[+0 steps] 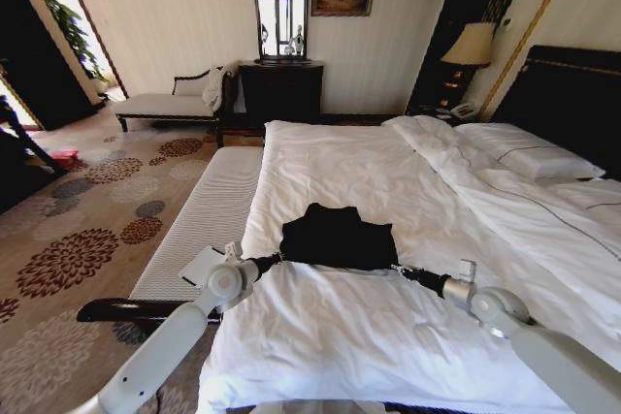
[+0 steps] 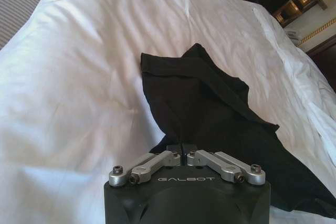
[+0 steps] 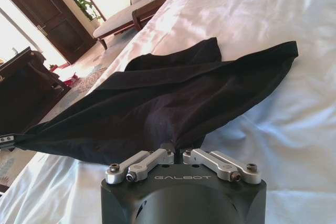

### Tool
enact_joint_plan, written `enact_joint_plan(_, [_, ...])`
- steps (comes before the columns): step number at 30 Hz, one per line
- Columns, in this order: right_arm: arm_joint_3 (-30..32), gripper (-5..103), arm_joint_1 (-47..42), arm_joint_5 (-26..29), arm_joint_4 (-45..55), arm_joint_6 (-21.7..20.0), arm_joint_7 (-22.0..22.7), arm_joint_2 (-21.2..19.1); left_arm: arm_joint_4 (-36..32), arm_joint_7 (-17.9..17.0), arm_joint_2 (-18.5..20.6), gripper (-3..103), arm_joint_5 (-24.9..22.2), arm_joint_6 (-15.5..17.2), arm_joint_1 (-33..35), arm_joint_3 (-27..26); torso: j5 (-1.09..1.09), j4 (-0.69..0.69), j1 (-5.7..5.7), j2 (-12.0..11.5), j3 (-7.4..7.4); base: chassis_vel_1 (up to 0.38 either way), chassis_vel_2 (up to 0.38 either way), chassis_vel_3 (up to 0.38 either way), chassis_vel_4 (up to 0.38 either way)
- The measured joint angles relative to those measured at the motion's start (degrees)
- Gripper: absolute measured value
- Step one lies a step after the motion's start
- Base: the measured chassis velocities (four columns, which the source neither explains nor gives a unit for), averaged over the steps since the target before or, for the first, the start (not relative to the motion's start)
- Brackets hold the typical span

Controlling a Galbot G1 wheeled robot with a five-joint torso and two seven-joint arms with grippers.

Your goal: Fold the clothes on the bed.

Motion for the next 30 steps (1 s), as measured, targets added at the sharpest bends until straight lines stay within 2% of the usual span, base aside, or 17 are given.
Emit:
enact_joint_plan(6, [7.0, 2, -8.04, -0.03, 4.8, 0.31, -0.27, -0.14, -4.85, -0.4, 3.29, 0, -0.48, -0.01, 4.6, -2.73, -0.02, -0.02, 0.0, 0.0, 0.0, 0.0, 0.0, 0.0, 0.0])
enact_joint_plan(10, [15.31, 2, -18.63, -0.47, 10.46, 0.52, -0.24, 2.04, -10.2, -0.66, 4.91, 0, 0.22, -0.18, 10.38, -4.55, 0.0, -0.01, 0.0, 0.01, 0.0, 0.0, 0.0, 0.0, 0.0])
enact_joint_plan(11, [15.31, 2, -18.63, -0.47, 10.46, 0.52, -0.24, 2.04, -10.2, -0.66, 4.91, 0, 0.22, -0.18, 10.38, -4.55, 0.0, -0.01, 0.0, 0.01, 0.0, 0.0, 0.0, 0.0, 0.0])
enact_joint_plan(14, [20.85, 2, -25.58, -1.56, 13.74, 1.01, -0.56, 4.12, -14.62, -0.93, 5.49, 0, 1.17, -0.4, 15.63, -6.22, -0.02, -0.03, -0.01, 0.0, 0.0, 0.0, 0.0, 0.0, 0.0])
enact_joint_plan(19, [24.4, 2, -30.62, -2.85, 15.92, 1.66, -1.22, 6.25, -18.73, -0.99, 5.57, 0, 2.56, -0.4, 22.03, -8.74, -0.01, 0.0, 0.0, 0.01, 0.0, 0.0, 0.0, 0.0, 0.0])
enact_joint_plan(23, [27.2, 2, -36.49, -4.87, 18.32, 2.83, -2.1, 9.51, -22.12, -0.72, 5.52, 0, 4.78, -0.06, 28.74, -12.18, 0.0, -0.01, -0.01, 0.01, 0.0, 0.0, 0.0, 0.0, 0.0])
enact_joint_plan(28, [29.05, 2, -40.52, -5.79, 20.77, 3.47, -2.63, 11.79, -24.0, -0.62, 6.28, 0, 5.55, 0.1, 31.58, -14.32, 0.0, -0.01, 0.0, 0.01, 0.0, 0.0, 0.0, 0.0, 0.0])
enact_joint_plan(30, [31.02, 2, -44.36, -6.88, 23.0, 4.19, -3.37, 13.99, -26.04, -0.65, 7.37, 0, 5.62, 0.25, 33.95, -16.29, -0.01, -0.02, 0.0, 0.01, 0.0, 0.0, 0.0, 0.0, 0.0])
